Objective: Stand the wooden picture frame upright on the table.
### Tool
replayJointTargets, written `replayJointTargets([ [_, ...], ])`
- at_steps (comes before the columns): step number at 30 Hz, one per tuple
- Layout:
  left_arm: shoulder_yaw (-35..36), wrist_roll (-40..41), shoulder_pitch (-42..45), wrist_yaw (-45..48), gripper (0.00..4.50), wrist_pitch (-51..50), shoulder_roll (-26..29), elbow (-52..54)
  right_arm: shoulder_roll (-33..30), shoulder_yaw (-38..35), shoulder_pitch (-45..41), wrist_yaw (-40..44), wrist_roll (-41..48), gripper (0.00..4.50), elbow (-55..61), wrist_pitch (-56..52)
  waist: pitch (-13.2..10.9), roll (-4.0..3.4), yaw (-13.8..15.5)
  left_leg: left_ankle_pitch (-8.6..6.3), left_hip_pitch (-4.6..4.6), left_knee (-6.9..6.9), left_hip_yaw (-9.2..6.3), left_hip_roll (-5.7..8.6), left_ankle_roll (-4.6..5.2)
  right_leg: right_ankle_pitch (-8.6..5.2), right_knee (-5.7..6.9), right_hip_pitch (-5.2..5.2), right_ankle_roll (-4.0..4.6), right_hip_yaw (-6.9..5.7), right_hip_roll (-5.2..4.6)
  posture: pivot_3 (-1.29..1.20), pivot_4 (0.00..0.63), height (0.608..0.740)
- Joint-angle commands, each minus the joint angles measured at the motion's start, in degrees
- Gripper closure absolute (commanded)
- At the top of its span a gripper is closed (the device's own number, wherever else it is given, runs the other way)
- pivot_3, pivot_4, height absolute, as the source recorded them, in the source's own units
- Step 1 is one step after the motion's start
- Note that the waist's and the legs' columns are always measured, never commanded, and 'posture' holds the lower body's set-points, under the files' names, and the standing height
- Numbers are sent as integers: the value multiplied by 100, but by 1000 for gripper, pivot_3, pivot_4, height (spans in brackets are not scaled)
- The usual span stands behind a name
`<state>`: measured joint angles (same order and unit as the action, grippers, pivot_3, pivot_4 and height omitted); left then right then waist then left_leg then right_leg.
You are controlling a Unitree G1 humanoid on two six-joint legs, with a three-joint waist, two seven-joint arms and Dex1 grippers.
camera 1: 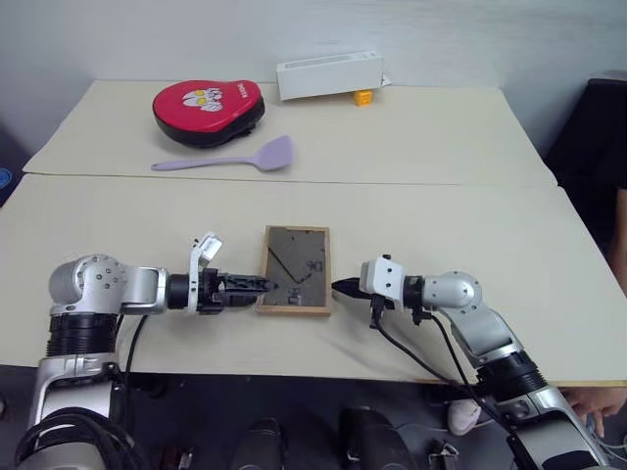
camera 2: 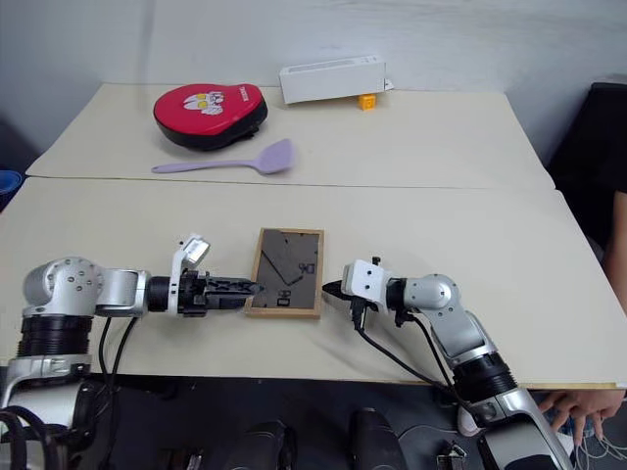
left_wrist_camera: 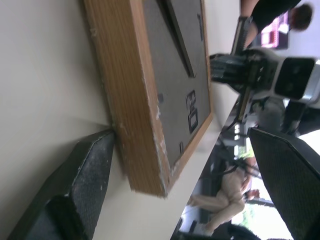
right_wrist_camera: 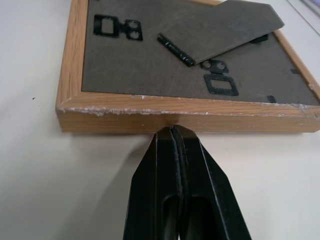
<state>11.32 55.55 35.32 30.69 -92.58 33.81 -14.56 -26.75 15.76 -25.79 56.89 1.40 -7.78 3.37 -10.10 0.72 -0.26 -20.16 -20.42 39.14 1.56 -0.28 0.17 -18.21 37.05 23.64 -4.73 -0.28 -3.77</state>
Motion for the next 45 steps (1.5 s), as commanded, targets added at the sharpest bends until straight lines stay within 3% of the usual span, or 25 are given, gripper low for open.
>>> replayJointTargets([
  [1, -14, 219, 126, -529, 31, 8, -307, -372, 94, 103, 0, 17, 28, 4500, 175, 0, 0, 0, 25, 2, 0, 1, -4, 3, 0, 0, -1, -2, 0, -4, -3, 0, 150, 740],
  [5, -221, 805, 130, -707, 31, 8, -179, -403, 115, 112, -22, -2, 22, 4500, 160, -19, 0, 1, 11, 6, 0, 1, -16, 16, 1, 0, 2, -5, -2, -17, -18, 0, 150, 740],
  [6, -190, 855, 141, -815, 216, 8, -186, -448, 109, 112, -28, -10, 17, 4500, 135, -9, 0, 1, 8, 6, 0, 1, -18, 16, 1, 0, 1, -5, -2, -20, -18, 0, 150, 740],
  [8, -169, 957, 139, -973, 623, 8, -168, -483, 88, 101, -22, -27, 11, 4500, 118, -12, 0, 1, 6, 6, -1, 0, -21, 16, 0, 0, 0, -5, -2, -25, -19, 0, 150, 740],
  [14, -129, 1173, 58, -1205, 2605, 8, -91, -452, -98, -64, 146, 26, 109, 4500, 129, 72, 0, 1, -20, 8, -4, -1, -25, 16, -3, 0, -2, -5, -2, -33, -19, 0, 150, 740],
  [17, 166, 1177, -86, -1135, 3239, 41, -206, -109, -331, -379, 434, 373, 674, 4500, 396, -105, 0, 1, -4, 8, -4, -1, -31, 16, -4, 0, -9, -10, -2, -38, -21, 0, 150, 740],
  [18, 293, 1186, -129, -1101, 3235, 61, -262, 3, -389, -485, 505, 463, 846, 4500, 476, -120, 0, 2, -3, 8, -5, -1, -30, 17, -4, 0, -10, -12, -2, -38, -21, 0, 150, 740],
  [21, 194, 853, -649, -101, 3235, 1294, -82, 1119, -655, -1069, 653, 697, 1680, 3939, 840, -664, -3, 1, -19, 8, -10, -2, -32, 16, -4, 0, -13, -10, -2, -41, -22, 0, 150, 740],
  [25, -532, -391, -1359, 1592, 3235, 3531, 381, 2218, -943, -1569, 530, 825, 2658, 2562, 1306, -1844, -11, -9, -89, 15, -12, -12, -36, 13, -17, -2, -17, -7, 2, -48, -21, 0, 150, 740],
  [29, -953, -1335, -1546, 2025, 3235, 4996, 210, 2260, -918, -1655, -15, 620, 3361, 1192, 1744, -2992, -13, -16, -116, 17, -11, -17, -42, 11, -19, -6, -22, -10, 9, -53, -22, 0, 150, 740],
  [32, -1076, -1557, -1562, 2032, 3235, 5288, 6, 2180, -759, -1475, -322, 420, 3371, 103, 1856, -3325, -13, -16, -117, 16, -13, -24, -43, 10, -17, -6, -25, -7, 9, -54, -23, 0, 150, 740],
  [36, -1142, -1599, -1543, 2008, 3235, 5296, -226, 2191, -334, -1188, -667, 220, 3289, 43, 1823, -3452, -13, -15, -123, 17, -34, -22, -48, 12, -9, -5, -26, 7, 8, -59, -27, 0, 150, 740],
  [45, -1127, -1726, -1473, 2043, 3235, 5275, -374, 2146, -2, -748, -733, 262, 3074, 43, 1815, -3417, -13, -16, -120, 23, -76, -5, -65, 21, 0, -3, -17, 32, 5, -75, -37, 0, 150, 740],
])
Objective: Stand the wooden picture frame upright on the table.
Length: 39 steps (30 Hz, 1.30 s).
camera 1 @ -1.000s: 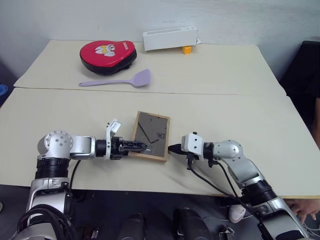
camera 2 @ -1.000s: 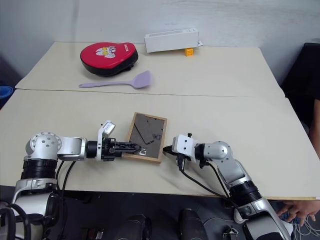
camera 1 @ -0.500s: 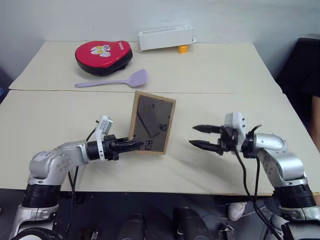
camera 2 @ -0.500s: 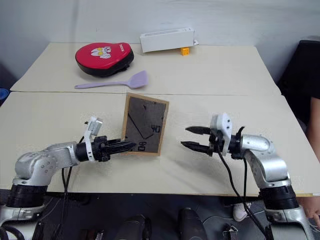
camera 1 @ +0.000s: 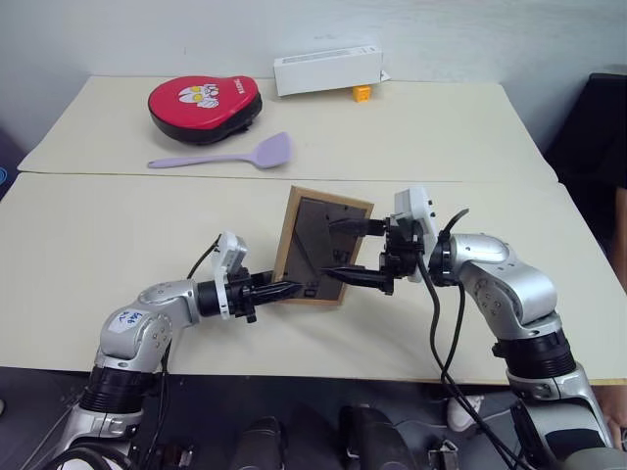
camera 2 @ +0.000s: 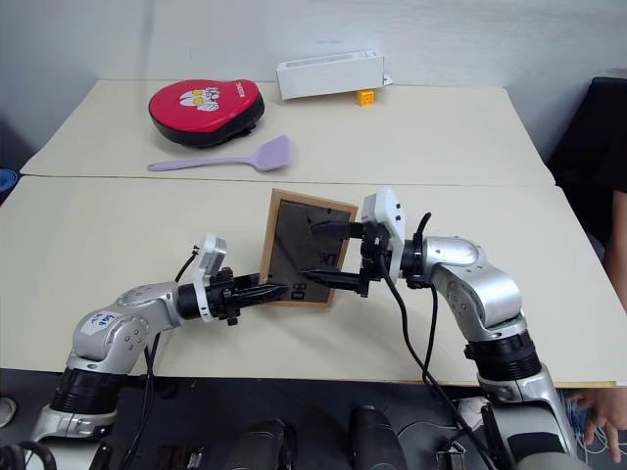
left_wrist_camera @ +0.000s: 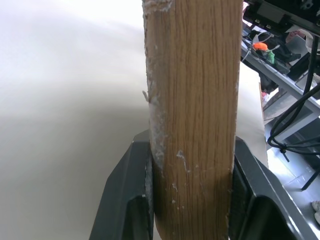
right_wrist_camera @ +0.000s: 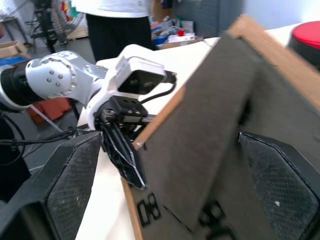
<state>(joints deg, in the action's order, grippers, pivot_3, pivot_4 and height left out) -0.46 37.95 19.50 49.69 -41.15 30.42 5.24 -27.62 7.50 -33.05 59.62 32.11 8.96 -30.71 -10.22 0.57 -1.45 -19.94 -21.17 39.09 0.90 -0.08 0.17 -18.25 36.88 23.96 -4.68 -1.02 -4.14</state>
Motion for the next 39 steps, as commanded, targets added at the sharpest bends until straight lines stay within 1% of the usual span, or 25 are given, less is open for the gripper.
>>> replayJointTargets([
  [1, 62, 39, 108, 125, 3235, 117, -49, 163, 102, 83, 7, 5, 33, 43, 186, -16, 0, 0, -1, 0, 0, 0, -1, 0, 0, 0, 0, 0, 0, -1, 0, 0, 150, 740],
  [4, 108, 72, 111, 57, 3235, 38, -75, 147, 69, 89, 53, 67, 70, 43, 316, -25, 0, 0, 3, 1, -2, 0, -5, 2, 0, 0, 0, 0, 0, -3, -1, 0, 150, 740],
  [9, 238, 236, 112, 80, 3235, -227, -20, 119, -202, -118, 272, 279, 236, 43, 701, -19, 0, 0, 5, 1, -6, 0, -12, 6, 1, 0, -2, -1, 0, -8, -5, 0, 150, 740],
  [13, 358, 343, 106, 97, 3235, -408, -23, 131, -657, -168, 601, 612, 203, 43, 938, 122, 0, 0, 6, 1, -6, -1, -15, 6, 1, 0, -4, -3, 0, -11, -5, 0, 150, 740],
  [16, 411, 476, 130, 161, 3235, -604, -28, 197, -785, -285, 773, 688, 122, 43, 923, 402, 0, 0, 8, 1, -6, -1, -17, 7, 1, 0, -6, -5, 0, -13, -5, 0, 150, 740],
  [17, 538, 803, 226, 77, 3235, -1094, -15, 188, -724, -442, 821, 616, -73, 43, 759, 894, 0, 0, 1, 1, -5, -1, -17, 7, 1, 0, -6, -6, 0, -13, -5, 0, 150, 740],
  [19, 764, 1291, 384, -87, 3235, -1805, -6, 153, -656, -656, 870, 519, -307, 43, 505, 1530, -1, 2, 2, 2, -5, -2, -18, 6, 0, 0, -4, -6, 0, -13, -4, 0, 150, 740],
  [21, 1042, 1919, 712, -263, 3235, -3150, 238, -112, -644, -1005, 861, 523, -526, 43, 144, 2409, -3, 5, 4, 3, -5, -2, -20, 7, 0, 0, -2, -6, -1, -15, -4, 0, 150, 740],
  [22, 1144, 2109, 838, -371, 3235, -3647, 313, -214, -636, -1106, 850, 556, -608, 43, 3, 2767, -3, 5, 2, 4, -5, 0, -21, 8, 0, 0, -1, -6, -1, -16, -4, 0, 150, 740],
  [23, 1292, 2233, 1067, -473, 3235, -4357, 400, -499, -693, -1176, 836, 693, -813, 43, -216, 3389, -3, 5, 2, 5, -5, -1, -22, 10, 0, 0, 0, -7, -1, -17, -4, 0, 150, 740],
  [25, 1360, 2448, 1320, -698, 3235, -5016, 545, -899, -763, -1190, 804, 933, -1075, 43, -522, 4246, -3, 5, -2, 5, -3, -2, -23, 12, 0, 0, 6, -10, -3, -19, -2, 0, 150, 740],
  [26, 1209, 2746, 1411, -752, 3235, -5131, 741, -1152, -863, -1100, 760, 1101, -1401, 43, -792, 5031, -3, 5, -8, 5, -2, -3, -23, 14, 1, 0, 11, -11, -4, -19, -2, 0, 150, 740],
  [27, 1079, 2990, 1454, -809, 3235, -5135, 879, -1308, -925, -1027, 723, 1207, -1613, 43, -987, 5560, -3, 5, -18, 5, -1, -3, -23, 14, 1, 0, 13, -11, -4, -19, -2, 0, 150, 740],
  [28, 927, 3287, 1545, -913, 3235, -5135, 1009, -1536, -924, -963, 597, 1117, -1976, 43, -1334, 6308, -3, 5, -22, 5, -1, -4, -22, 14, 1, 0, 14, -12, -5, -18, -2, 0, 150, 740],
  [30, 749, 3728, 1664, -1152, 3235, -5135, 1152, -1813, -882, -898, 412, 955, -2333, 43, -1817, 7163, -3, 5, -28, 6, 1, 0, -22, 13, -1, 1, 13, -11, -6, -15, -2, 0, 150, 740],
  [31, 625, 4020, 1742, -1288, 3235, -5135, 1216, -2016, -889, -826, 313, 826, -2668, 43, -2124, 7738, -4, 5, -24, 8, 1, 0, -23, 15, -3, 1, 8, -11, -6, -16, -4, 0, 150, 740],
  [33, 295, 4639, 1912, -1616, 3235, -5135, 1297, -2357, -691, -741, 141, 310, -3278, 43, -2664, 8527, -4, 5, -17, 11, 3, 2, -26, 14, -8, 1, 7, -11, -5, -17, -5, 0, 150, 740],
  [35, 32, 5205, 2036, -2025, 3235, -5135, 1278, -2590, -450, -604, 3, -242, -3898, 43, -3035, 8995, -4, 5, -17, 13, 3, 4, -32, 13, -11, 1, 7, -11, -5, -18, -5, 0, 150, 740],
  [39, -209, 6064, 2097, -2745, 3235, -5135, 1229, -2756, -159, -307, -165, -1007, -4609, 43, -3424, 9306, -4, 4, -23, 15, -1, 4, -32, 16, -12, 1, 22, -9, -5, -18, -6, 0, 150, 740],
])
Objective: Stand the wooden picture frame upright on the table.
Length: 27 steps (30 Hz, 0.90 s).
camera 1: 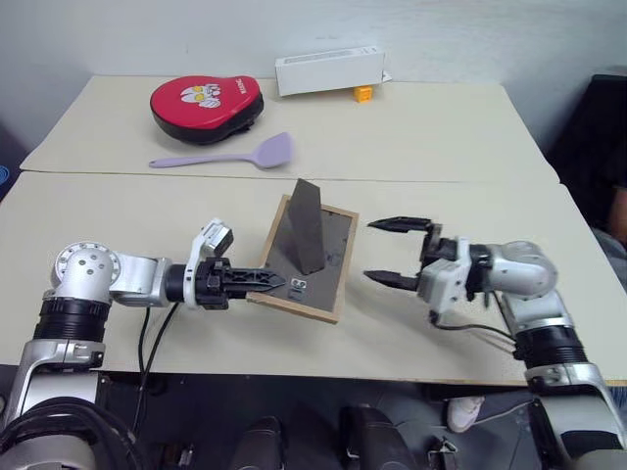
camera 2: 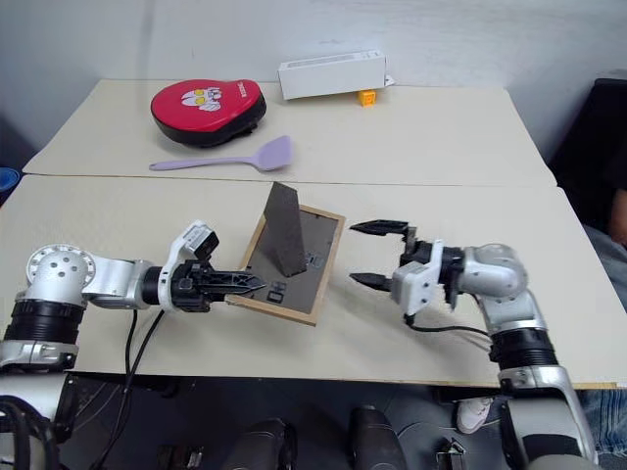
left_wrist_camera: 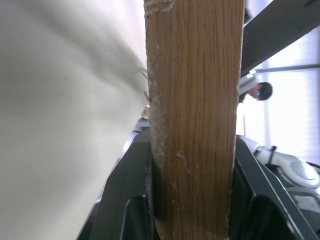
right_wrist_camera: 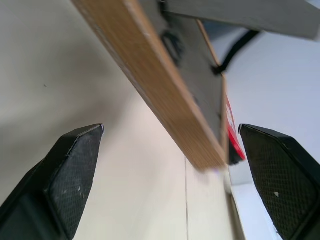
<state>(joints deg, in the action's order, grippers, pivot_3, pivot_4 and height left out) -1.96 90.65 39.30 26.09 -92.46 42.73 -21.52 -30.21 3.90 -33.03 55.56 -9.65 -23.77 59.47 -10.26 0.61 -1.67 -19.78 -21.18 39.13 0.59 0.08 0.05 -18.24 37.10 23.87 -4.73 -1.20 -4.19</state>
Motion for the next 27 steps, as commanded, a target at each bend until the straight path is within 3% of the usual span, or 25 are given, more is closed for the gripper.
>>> replayJointTargets([
  [1, -141, 1063, 115, -569, 3235, -4, 0, -136, 214, 73, -221, -930, -729, 43, -230, 366, 0, 0, -2, 1, 0, 1, 0, 0, 0, 0, 2, 0, 0, 0, 0, 0, 150, 740],
  [4, -394, 1849, 21, -1104, 3235, 195, 94, -83, 378, 132, -342, -1601, -1259, 212, -343, 424, 0, 0, -5, 5, 1, 6, -2, 0, -4, 0, 1, 0, 0, -1, 0, 0, 150, 740],
  [7, -494, 2227, -70, -1323, 3235, 368, 192, 40, 353, 194, -359, -2029, -1427, 913, -380, 372, 0, 0, -9, 6, 2, 6, -4, 0, -7, 0, 2, 0, 0, -1, 1, 0, 150, 740],
  [10, -275, 2235, -245, -1599, 3235, 690, 187, 327, 228, 263, -316, -2363, -1505, 1887, -416, 414, 0, -1, -11, 7, 2, 6, -5, 1, -7, 0, 0, 0, 0, -1, 2, 0, 150, 740],
  [12, -119, 2235, -388, -1799, 2442, 899, 103, 506, 157, 318, -314, -2540, -1548, 2660, -450, 425, 0, -1, -9, 7, 1, 6, -5, 2, -7, 0, -4, 0, 0, -1, 1, 0, 150, 740],
  [15, 30, 2235, -569, -1805, 1700, 989, 50, 812, 85, 390, -341, -2772, -1571, 3190, -514, 432, 0, 0, -6, 8, 2, 7, -5, 4, -6, 0, -11, -1, 0, -1, 1, 0, 150, 740],
  [21, 608, 2235, -901, -2050, 27, 1462, 193, 1247, -1, 520, -427, -3008, -1436, 3228, -567, 490, 0, -1, -12, 10, 2, 6, -6, 4, -7, 0, -11, -2, 0, -1, 1, 0, 150, 740],
  [24, 863, 2170, -1119, -2191, 0, 1700, 463, 1485, -60, 602, -442, -3003, -1292, 3228, -572, 463, 0, -1, -31, 10, 3, 3, -6, 2, -8, -1, -12, -1, 1, -1, 1, 0, 150, 740],
  [27, 1543, 301, -1642, -1024, 0, 2573, 954, 1706, -137, 757, -355, -2629, -443, 3228, -504, 222, -2, -5, -71, 11, 5, -2, -5, 2, -9, -2, -13, -1, 3, 0, 3, 0, 150, 740],
])
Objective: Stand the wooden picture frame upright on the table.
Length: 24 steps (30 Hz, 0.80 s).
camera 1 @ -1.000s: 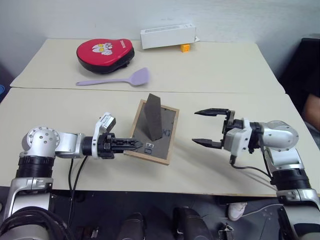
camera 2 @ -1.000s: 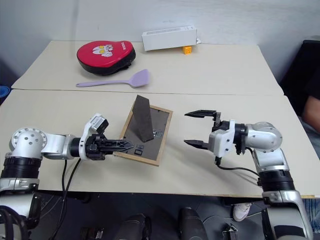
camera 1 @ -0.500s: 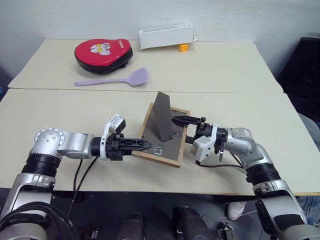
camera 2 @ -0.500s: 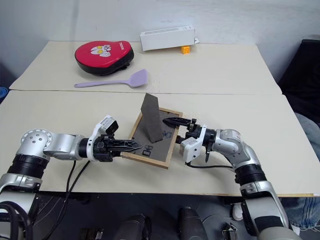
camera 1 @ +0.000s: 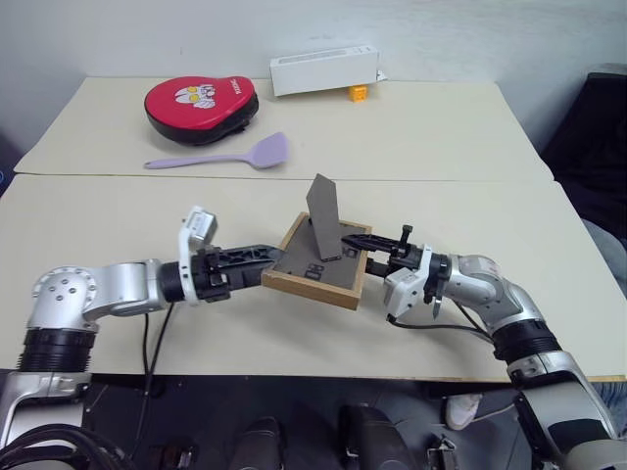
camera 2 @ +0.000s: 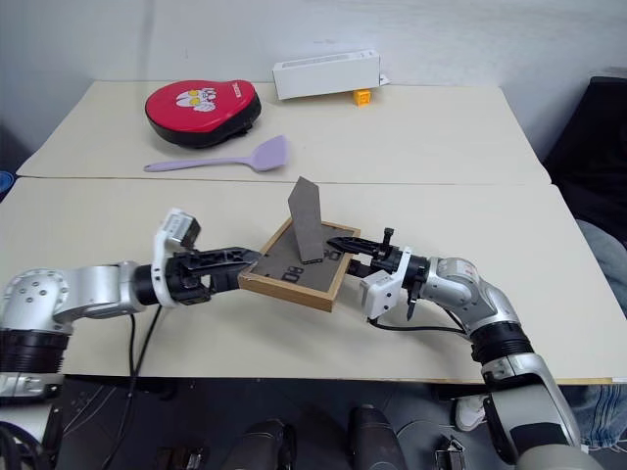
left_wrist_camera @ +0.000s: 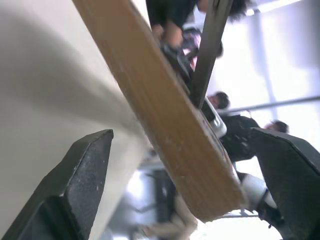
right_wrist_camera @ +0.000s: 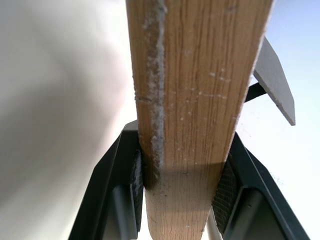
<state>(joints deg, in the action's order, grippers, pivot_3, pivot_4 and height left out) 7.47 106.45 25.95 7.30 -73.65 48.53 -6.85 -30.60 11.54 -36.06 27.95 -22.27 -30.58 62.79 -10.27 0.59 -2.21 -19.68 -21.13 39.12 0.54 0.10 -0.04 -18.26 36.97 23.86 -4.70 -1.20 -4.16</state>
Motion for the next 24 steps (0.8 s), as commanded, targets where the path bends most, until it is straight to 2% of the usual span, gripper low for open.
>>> replayJointTargets([
  [1, 748, -1881, -475, 1374, 0, 1169, 446, 321, -113, 59, -3, 338, 1189, 3228, 238, -267, -2, -3, -22, 1, 0, -2, 0, 0, -1, -1, -1, 0, 1, 0, 2, 0, 150, 740],
  [2, 770, -2596, -709, 2044, 0, 1849, 551, 444, -67, 116, 107, 688, 1828, 3228, 390, -668, -3, -4, -20, 1, 0, -3, 0, 0, -2, -1, -3, 0, 3, -3, 4, 0, 150, 740],
  [4, 529, -4737, -1412, 3671, 0, 4325, 757, 724, 82, 144, 508, 1932, 4127, 3228, 1364, -3024, -4, -7, 1, 1, 0, -7, -1, -2, -2, -3, -9, -4, 5, -7, 5, 0, 150, 740],
  [5, 418, -5429, -1593, 4159, 0, 5146, 773, 753, 112, 97, 603, 2289, 4762, 3228, 1677, -3755, -7, -12, 12, 1, 2, -10, -5, -6, -2, -3, -16, -13, 6, -13, 7, 0, 150, 740],
  [7, 351, -6077, -1732, 4650, 0, 5936, 646, 780, 64, -20, 630, 2620, 5556, 3228, 2046, -5342, -9, -15, 60, 1, 0, -8, -5, -6, -2, -3, -24, -15, 6, -15, 3, 0, 150, 740],
  [9, 337, -6398, -1779, 4940, 0, 6387, 452, 920, 138, -193, 477, 2512, 6078, 3228, 2068, -6682, -9, -15, 100, 0, -1, -3, -9, -6, 4, -3, -21, -17, 6, -16, -6, 0, 150, 740],
  [14, 409, -6654, -1752, 4977, 0, 6521, -43, 1300, 271, -367, 242, 2299, 6293, 3228, 1772, -8494, -9, -16, 130, -5, -6, -9, -15, 4, 24, -2, -20, -15, 6, -22, -29, 0, 150, 740],
  [18, 476, -6790, -1868, 4995, 0, 6439, -222, 1452, 399, -480, 197, 2276, 6047, 3228, 1486, -8922, -9, -16, 88, -10, -15, -18, -15, 7, 30, -1, -19, -8, 4, -23, -28, 0, 150, 740],
  [24, 566, -6882, -1896, 5068, 0, 6413, -350, 1383, 590, -602, 242, 2183, 5580, 3228, 1071, -8854, -9, -16, 60, -9, -5, -14, -11, 9, 31, 0, -17, -12, 1, -20, -28, 0, 150, 740],
])
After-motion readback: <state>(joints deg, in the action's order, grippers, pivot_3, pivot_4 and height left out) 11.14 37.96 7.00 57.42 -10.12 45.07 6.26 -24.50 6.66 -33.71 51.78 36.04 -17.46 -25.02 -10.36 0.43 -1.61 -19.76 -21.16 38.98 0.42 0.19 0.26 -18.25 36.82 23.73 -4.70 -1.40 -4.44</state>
